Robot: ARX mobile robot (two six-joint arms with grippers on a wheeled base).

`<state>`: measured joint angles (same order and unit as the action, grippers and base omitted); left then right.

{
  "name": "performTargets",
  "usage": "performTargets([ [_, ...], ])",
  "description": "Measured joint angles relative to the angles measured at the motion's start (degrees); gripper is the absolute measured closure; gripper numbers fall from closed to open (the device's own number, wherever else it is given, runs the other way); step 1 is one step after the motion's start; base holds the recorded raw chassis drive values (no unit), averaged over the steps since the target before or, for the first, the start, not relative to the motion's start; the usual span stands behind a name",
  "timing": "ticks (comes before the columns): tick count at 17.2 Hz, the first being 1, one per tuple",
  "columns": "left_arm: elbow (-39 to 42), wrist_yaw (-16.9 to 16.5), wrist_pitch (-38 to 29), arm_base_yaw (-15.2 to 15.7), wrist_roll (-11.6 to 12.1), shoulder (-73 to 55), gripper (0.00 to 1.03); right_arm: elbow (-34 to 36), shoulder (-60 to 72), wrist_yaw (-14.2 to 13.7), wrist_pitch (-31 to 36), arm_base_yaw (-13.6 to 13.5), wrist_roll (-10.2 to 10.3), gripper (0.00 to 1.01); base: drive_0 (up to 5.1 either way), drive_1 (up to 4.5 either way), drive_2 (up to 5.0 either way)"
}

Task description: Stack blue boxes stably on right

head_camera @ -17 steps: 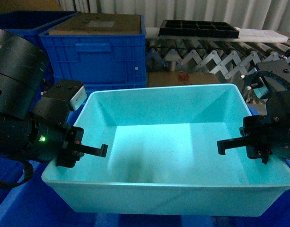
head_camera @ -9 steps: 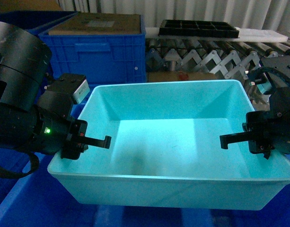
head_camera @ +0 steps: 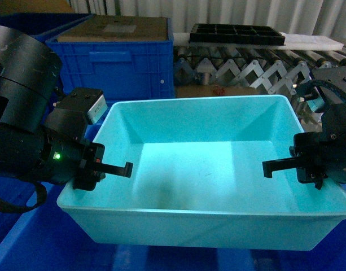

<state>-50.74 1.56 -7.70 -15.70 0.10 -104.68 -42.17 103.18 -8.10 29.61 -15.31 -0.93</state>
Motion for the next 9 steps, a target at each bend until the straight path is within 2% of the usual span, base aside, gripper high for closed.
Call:
performTargets([
  [2, -0.07, -0.59, -0.44, -0.02, 1.92, -0.02, 0.81, 0.0, 0.0, -0.11, -0.39, -0.02, -5.49, 0.74, 0.0, 0.0, 0.0],
  [4, -0.7, -1.46, -0.7, -0.63, 2.8, 0.0, 0.61, 0.02, 0.24, 0.17, -0.31, -0.13, -8.31, 0.54, 0.0, 0.0, 0.0],
  [5, -0.81, -1.51, -0.72, -0.74, 3.06, 0.0, 0.5, 0.02, 0.26, 0.2, -0.37, -0.13, -9.07, 0.43, 0.0, 0.0, 0.0],
  [9, -0.81, -1.6, -1.01, -0.59, 3.32, 0.07, 0.07, 0.02, 0.26, 0.28, 0.02, -0.11, -9.62, 0.01, 0.0, 0.0, 0.0],
])
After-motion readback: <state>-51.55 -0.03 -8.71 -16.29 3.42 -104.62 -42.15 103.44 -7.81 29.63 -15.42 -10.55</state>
